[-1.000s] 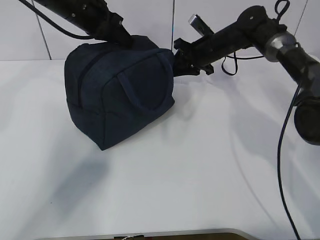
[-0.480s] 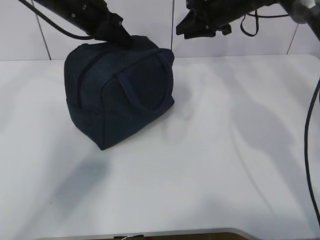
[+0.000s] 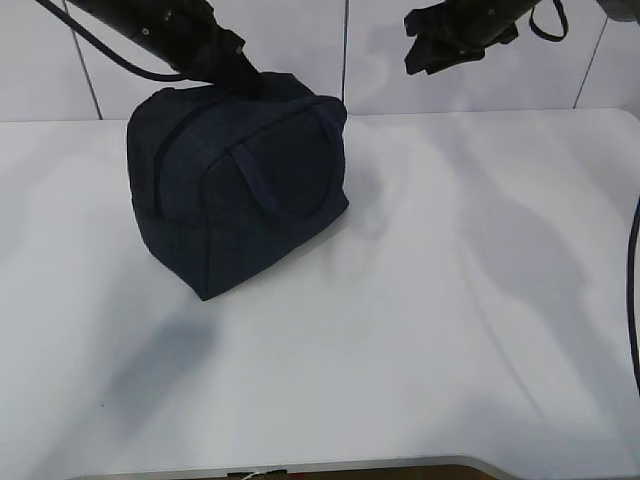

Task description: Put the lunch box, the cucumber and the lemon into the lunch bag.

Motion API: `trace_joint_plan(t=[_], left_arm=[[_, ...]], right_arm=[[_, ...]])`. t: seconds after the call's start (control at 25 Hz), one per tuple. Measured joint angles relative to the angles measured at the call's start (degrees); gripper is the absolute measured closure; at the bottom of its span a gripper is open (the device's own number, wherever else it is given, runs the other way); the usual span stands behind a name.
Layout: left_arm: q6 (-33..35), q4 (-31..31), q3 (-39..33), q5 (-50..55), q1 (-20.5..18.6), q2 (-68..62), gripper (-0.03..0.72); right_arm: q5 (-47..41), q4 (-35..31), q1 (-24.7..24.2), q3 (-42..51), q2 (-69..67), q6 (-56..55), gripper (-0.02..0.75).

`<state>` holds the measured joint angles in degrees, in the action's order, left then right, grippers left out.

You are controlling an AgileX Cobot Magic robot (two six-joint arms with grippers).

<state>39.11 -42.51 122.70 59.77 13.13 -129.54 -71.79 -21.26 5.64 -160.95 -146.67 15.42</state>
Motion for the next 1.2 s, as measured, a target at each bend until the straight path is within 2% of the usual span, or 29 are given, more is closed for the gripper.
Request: trace_joint_plan(t=[0.2, 0.52, 0.6, 0.8, 0.92, 1.08, 1.2], left_arm=[[3.7, 1.58, 0.22, 0.25, 0.0, 0.0, 0.694], [6.67, 2.39, 0.35, 2.19, 0.0, 0.0, 0.685], [6.67, 2.44, 0.35, 3.05, 0.0, 0.0, 0.631], [6.79, 3.47, 0.35, 5.71, 0.0, 0.0, 0.281], [6.79, 3.94, 0.35, 7.62, 0.0, 1.52, 0.225], [6.79, 5.73, 0.35, 9.93, 0.0, 6.08, 0.211], [6.79, 10.12, 0.35, 10.66, 0.0, 10.27, 0.209]], right_arm=[[-0.22, -0.78, -0.24, 0.63, 0.63, -2.19, 0.465], [-0.22, -1.85, -0.24, 7.89, 7.24, -2.19, 0.465], [-0.22, -1.85, -0.24, 10.16, 8.72, -1.72, 0.465], [-0.22, -1.85, -0.24, 17.2, 12.82, -0.79, 0.465], [-0.22, -1.85, -0.24, 21.44, 15.96, -0.02, 0.465], [-0.22, -1.85, -0.36, 27.36, 20.81, 0.7, 0.465], [-0.22, -1.74, -0.36, 31.01, 24.48, 2.09, 0.465]])
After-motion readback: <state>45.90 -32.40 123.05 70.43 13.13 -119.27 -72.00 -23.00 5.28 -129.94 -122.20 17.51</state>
